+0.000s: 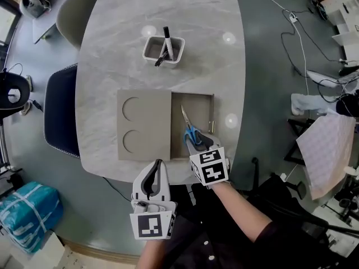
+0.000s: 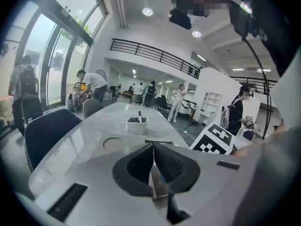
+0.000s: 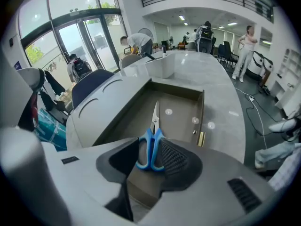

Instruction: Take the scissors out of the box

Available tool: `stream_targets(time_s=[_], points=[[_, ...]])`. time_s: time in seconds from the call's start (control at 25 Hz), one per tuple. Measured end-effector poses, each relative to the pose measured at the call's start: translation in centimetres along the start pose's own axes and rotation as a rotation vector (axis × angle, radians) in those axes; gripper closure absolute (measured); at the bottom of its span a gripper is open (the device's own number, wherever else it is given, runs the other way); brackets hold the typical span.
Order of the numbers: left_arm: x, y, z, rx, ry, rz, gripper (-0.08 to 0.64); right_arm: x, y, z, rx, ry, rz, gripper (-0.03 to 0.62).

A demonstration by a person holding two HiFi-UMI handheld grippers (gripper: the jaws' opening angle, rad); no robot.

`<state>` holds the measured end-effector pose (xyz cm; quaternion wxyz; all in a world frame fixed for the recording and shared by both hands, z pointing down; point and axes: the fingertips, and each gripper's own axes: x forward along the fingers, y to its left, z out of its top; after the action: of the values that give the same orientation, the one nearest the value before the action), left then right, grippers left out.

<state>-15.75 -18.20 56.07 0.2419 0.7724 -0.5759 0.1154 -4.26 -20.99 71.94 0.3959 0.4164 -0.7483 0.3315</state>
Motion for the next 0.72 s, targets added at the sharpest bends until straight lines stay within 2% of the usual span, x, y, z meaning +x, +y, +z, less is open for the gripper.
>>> stream_targets(time_s=[0.2,0.36,0.72], points=[[1.1,0.5,-0.5,-0.017,0.016,-0.015,0.543,1.1,0.0,-0.3,-0.014,0.065,-0.047,0.457],[1.7,1.2,-0.6,-0.031,0.022,-0.019,0.543,1.0,-0.2,-0.3,-0.068,0.113,-0.114,0.482],[3.1,2.2,-1.1,-0.052,0.04,-0.037,0.543,1.8,0.0,-1.0,-0.128,0.157,-0.164,0.479]])
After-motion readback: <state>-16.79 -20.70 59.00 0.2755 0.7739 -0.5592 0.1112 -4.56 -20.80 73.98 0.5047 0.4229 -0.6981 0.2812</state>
